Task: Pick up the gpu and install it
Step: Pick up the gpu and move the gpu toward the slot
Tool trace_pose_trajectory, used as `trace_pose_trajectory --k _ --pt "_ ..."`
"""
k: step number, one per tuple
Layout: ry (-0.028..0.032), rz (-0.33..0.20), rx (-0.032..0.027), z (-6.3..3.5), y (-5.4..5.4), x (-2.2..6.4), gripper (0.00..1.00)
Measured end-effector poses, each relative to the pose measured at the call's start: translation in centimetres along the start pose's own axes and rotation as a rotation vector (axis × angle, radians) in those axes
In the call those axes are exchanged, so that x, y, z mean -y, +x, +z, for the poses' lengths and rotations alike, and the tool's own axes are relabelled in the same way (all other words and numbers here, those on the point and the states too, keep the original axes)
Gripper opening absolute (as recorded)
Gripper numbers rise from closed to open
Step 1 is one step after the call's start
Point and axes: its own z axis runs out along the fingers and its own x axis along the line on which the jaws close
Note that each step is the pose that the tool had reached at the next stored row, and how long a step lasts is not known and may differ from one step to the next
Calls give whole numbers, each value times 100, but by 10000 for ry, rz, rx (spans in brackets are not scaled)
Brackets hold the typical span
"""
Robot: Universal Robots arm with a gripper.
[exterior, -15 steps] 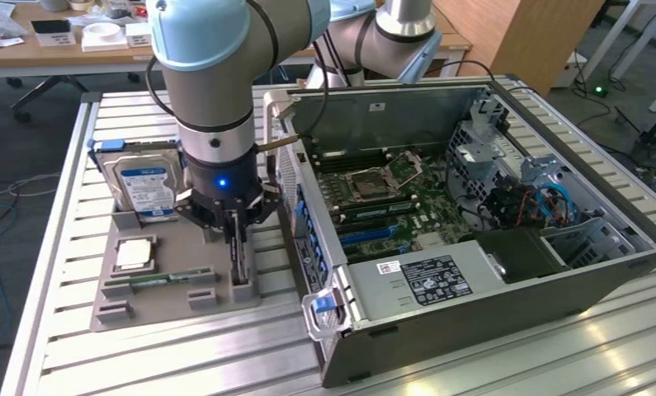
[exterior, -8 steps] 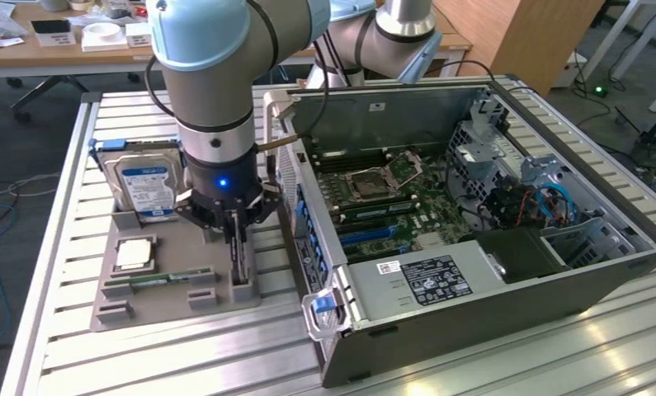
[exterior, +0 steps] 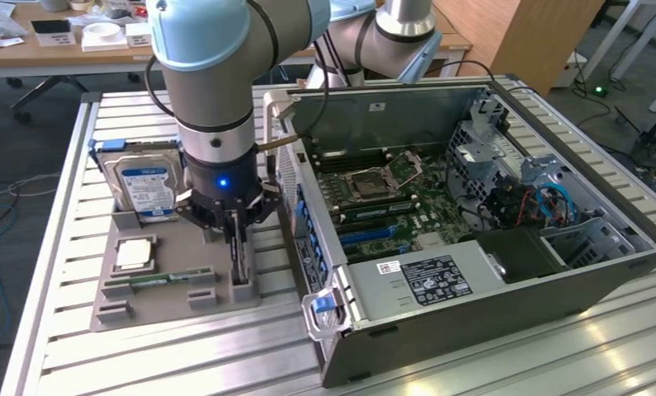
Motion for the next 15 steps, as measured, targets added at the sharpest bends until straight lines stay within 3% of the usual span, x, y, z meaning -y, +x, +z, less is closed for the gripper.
trace_pose_trajectory --k 15 --pt "1 0 -1 -189 -4 -9 26"
